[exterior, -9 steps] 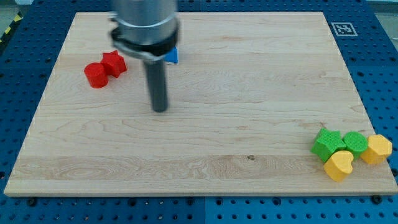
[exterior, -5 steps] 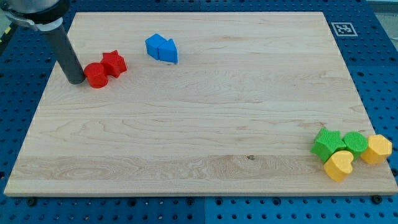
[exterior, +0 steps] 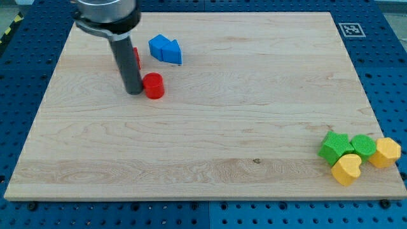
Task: Slide red circle towards center right
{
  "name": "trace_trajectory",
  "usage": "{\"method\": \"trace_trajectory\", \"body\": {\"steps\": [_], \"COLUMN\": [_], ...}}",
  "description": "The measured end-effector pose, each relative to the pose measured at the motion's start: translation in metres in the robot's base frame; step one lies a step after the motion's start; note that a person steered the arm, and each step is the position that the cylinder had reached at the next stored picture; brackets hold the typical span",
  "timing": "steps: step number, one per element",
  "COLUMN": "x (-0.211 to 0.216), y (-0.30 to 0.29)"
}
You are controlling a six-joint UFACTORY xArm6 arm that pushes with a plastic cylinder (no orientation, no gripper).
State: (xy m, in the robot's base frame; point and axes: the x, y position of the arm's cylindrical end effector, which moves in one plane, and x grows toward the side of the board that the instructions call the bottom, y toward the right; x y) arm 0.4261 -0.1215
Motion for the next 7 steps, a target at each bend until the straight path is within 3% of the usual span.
{"method": "trace_trajectory", "body": {"steps": [4, 7], "x": [-0.016, -0.066], "y": [0.171, 0.31]}}
